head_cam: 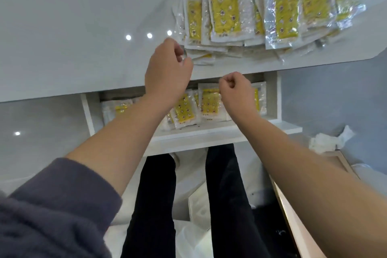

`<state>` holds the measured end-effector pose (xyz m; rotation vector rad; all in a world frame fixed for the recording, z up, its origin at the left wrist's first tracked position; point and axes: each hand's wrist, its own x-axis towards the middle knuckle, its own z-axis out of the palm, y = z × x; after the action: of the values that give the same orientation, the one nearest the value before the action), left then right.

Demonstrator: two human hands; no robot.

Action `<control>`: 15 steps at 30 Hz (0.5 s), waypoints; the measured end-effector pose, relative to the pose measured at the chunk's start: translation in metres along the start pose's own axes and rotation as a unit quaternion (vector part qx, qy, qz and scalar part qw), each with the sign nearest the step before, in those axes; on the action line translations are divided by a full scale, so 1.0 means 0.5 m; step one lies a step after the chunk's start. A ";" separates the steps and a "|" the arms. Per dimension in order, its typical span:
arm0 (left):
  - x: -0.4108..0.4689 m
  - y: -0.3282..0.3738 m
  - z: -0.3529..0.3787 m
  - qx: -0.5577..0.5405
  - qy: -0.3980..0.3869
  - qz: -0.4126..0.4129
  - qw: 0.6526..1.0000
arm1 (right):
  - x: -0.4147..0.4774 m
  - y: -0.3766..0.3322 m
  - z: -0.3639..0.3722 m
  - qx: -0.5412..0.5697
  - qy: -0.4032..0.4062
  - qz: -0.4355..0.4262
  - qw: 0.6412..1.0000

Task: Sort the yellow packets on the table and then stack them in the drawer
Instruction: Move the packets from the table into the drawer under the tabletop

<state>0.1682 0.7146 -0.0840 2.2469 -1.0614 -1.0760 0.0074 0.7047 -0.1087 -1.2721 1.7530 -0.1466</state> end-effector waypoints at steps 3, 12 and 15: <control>0.056 0.070 0.022 0.006 0.072 -0.016 0.997 | 0.022 -0.013 -0.038 0.030 -0.030 0.007 0.999; 0.129 0.175 0.067 -0.087 0.054 -0.250 0.963 | 0.062 0.003 -0.119 -0.012 -0.182 0.021 0.983; 0.146 0.178 0.072 -0.143 0.022 -0.292 0.945 | 0.076 0.009 -0.130 -0.016 -0.198 0.025 0.980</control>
<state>0.1290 0.6005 -0.0824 2.3728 -0.1806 -1.2933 -0.0442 0.6508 -0.0981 -1.1840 1.4450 0.1569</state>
